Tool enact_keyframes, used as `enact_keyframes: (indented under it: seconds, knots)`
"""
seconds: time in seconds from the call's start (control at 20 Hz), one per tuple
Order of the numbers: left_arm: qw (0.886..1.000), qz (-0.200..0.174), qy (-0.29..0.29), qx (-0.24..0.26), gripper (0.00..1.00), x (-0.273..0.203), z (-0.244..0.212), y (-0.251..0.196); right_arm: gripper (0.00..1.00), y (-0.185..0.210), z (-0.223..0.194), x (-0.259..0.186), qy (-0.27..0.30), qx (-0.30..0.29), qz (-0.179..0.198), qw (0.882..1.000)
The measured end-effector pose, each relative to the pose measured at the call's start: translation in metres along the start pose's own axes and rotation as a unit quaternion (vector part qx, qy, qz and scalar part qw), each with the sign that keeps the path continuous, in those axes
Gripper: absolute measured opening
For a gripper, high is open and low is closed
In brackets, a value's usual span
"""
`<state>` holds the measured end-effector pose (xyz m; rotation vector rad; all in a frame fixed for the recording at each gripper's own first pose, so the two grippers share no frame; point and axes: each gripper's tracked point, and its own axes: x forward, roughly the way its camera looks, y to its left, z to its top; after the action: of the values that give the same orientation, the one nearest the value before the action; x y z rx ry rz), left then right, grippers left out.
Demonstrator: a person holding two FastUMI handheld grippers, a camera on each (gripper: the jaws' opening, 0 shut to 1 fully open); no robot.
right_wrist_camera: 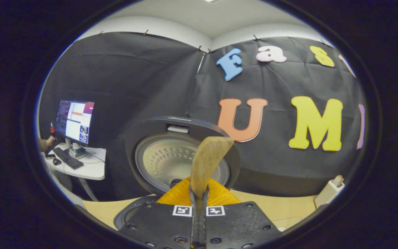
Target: Close the left gripper, press the button to open the rice cooker; take a wooden spoon from the chopstick holder with the right hand, scoop a spoonful of rice and pour it into the rice cooker, then put the wooden spoon back into the chopstick holder.
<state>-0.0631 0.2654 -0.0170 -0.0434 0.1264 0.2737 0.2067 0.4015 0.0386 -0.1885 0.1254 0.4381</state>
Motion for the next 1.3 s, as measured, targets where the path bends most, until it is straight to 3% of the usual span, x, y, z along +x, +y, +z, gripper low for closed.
enact_keyframes:
  seconds: [0.35, 0.6, 0.65, 0.7, 0.8, 0.85, 0.9, 1.15, 1.3]
  knots:
    - [1.000, -0.004, -0.010, 0.003, 1.00, -0.002, 0.005, -0.004, 0.00, 0.009, -0.010, 0.004, 0.015, -0.018, 0.006, 1.000]
    - [1.000, -0.002, -0.012, -0.002, 1.00, -0.003, 0.009, -0.006, 0.00, 0.005, -0.005, 0.000, 0.005, 0.044, 0.028, 0.999]
    - [1.000, -0.003, -0.014, -0.003, 0.95, -0.004, 0.010, -0.008, 0.00, 0.003, -0.004, 0.000, 0.007, 0.065, 0.033, 0.997]
    - [1.000, -0.007, -0.017, -0.003, 1.00, -0.004, 0.012, -0.012, 0.00, 0.000, -0.003, 0.000, 0.008, 0.087, 0.036, 0.995]
    - [1.000, -0.011, -0.020, 0.000, 1.00, -0.007, 0.016, -0.018, 0.00, -0.005, -0.004, -0.003, 0.019, 0.135, 0.046, 0.990]
    - [1.000, -0.011, -0.023, 0.004, 0.95, -0.007, 0.016, -0.018, 0.00, -0.010, -0.004, -0.006, 0.025, 0.156, 0.051, 0.986]
    - [1.000, -0.016, -0.026, 0.006, 1.00, -0.007, 0.018, -0.021, 0.00, -0.016, -0.002, -0.010, 0.028, 0.176, 0.054, 0.983]
    - [0.998, -0.052, -0.037, 0.006, 1.00, -0.010, 0.026, -0.053, 0.00, -0.074, 0.005, -0.055, 0.015, 0.271, 0.045, 0.961]
    - [0.997, -0.066, -0.045, 0.015, 1.00, -0.013, 0.032, -0.072, 0.00, -0.124, 0.000, -0.084, -0.002, 0.289, 0.010, 0.957]
